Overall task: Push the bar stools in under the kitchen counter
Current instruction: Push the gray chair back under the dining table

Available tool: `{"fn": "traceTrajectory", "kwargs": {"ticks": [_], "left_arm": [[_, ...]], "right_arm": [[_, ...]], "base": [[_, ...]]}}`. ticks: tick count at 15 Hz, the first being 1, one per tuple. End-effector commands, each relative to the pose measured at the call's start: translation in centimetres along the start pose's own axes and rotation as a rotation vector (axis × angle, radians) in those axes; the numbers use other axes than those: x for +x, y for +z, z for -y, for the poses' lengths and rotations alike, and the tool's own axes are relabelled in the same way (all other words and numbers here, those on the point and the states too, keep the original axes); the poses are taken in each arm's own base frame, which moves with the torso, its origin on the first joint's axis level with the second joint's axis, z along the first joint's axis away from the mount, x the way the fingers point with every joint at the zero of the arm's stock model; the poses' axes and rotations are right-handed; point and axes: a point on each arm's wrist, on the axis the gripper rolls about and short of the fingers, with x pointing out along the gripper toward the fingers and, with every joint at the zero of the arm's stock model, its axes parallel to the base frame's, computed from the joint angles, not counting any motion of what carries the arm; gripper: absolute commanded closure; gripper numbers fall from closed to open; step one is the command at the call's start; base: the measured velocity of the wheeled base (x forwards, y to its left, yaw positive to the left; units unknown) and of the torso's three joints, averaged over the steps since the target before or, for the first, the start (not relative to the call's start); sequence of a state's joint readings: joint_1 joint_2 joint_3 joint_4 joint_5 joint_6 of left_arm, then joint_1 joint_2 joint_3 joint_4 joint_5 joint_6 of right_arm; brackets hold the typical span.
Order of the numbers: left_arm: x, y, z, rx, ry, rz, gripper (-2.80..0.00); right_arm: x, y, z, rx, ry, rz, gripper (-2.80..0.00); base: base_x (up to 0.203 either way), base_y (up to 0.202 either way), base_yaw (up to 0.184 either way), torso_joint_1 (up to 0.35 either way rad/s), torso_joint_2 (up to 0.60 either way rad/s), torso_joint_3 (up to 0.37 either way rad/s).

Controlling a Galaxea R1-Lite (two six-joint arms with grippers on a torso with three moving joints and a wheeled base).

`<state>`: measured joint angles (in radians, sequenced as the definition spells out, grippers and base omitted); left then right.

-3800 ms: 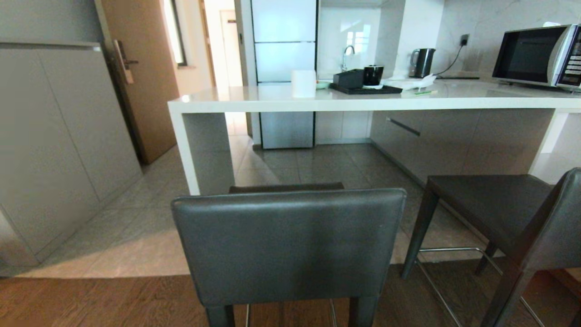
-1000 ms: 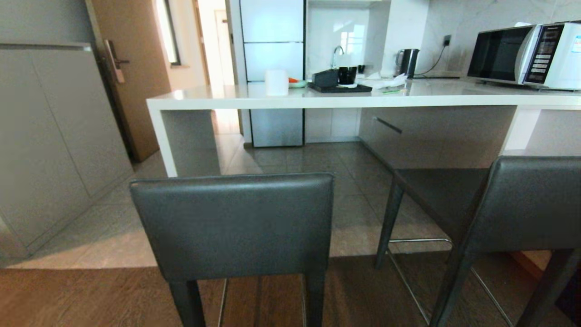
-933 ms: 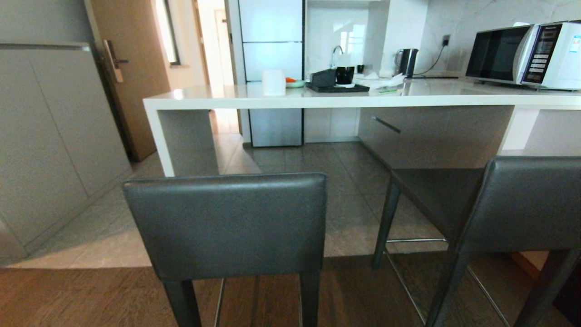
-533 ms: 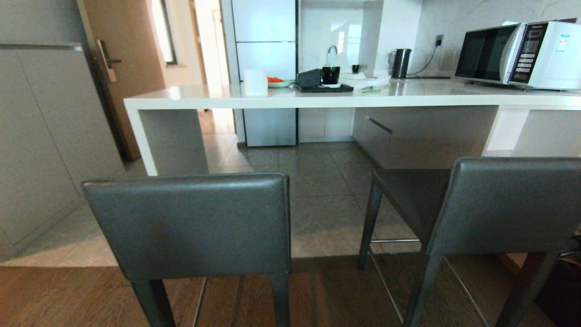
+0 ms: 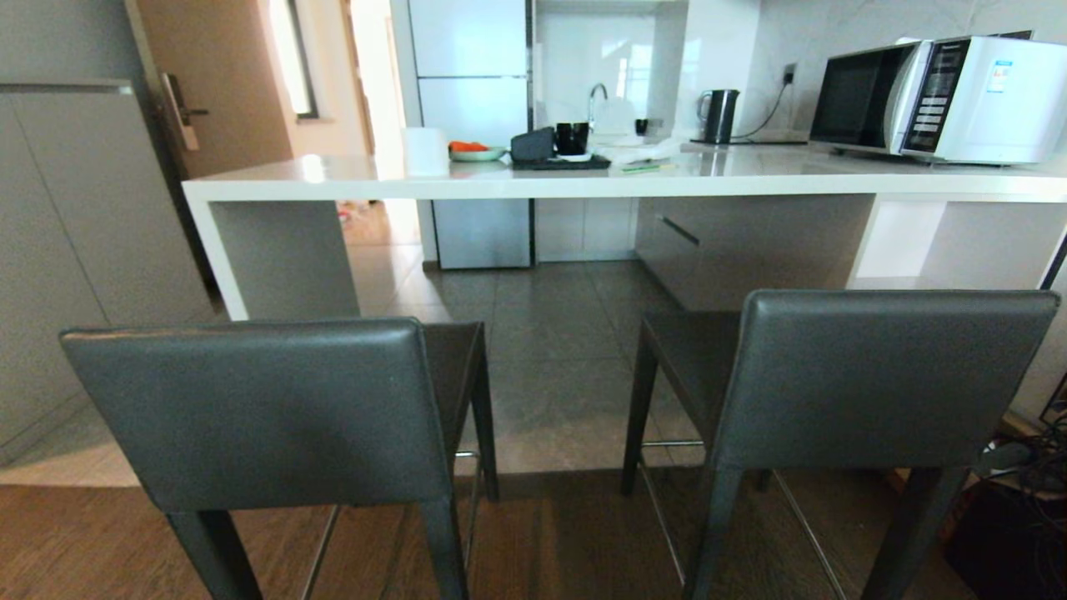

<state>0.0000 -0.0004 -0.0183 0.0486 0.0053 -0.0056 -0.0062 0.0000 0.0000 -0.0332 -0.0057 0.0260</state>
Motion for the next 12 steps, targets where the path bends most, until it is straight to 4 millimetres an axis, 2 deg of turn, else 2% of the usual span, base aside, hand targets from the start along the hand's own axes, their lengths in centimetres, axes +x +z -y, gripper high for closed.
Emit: {"fn": "traceTrajectory", "kwargs": {"ticks": [1,12], "left_arm": [[0.00,0.00,0.00,0.000,0.001,-0.001,0.00],[0.00,0.00,0.00,-0.002,0.001,-0.001,0.00]], "right_arm": [[0.05,-0.16,0.00,0.000,-0.001,-0.007,0.00],[0.05,-0.18,0.01,0.002,-0.001,-0.009,0.00]], "base": [[0.000,-0.195,0.002,0.000,0.00,0.002],[0.000,-0.194,0.003,0.002,0.00,0.003]]}}
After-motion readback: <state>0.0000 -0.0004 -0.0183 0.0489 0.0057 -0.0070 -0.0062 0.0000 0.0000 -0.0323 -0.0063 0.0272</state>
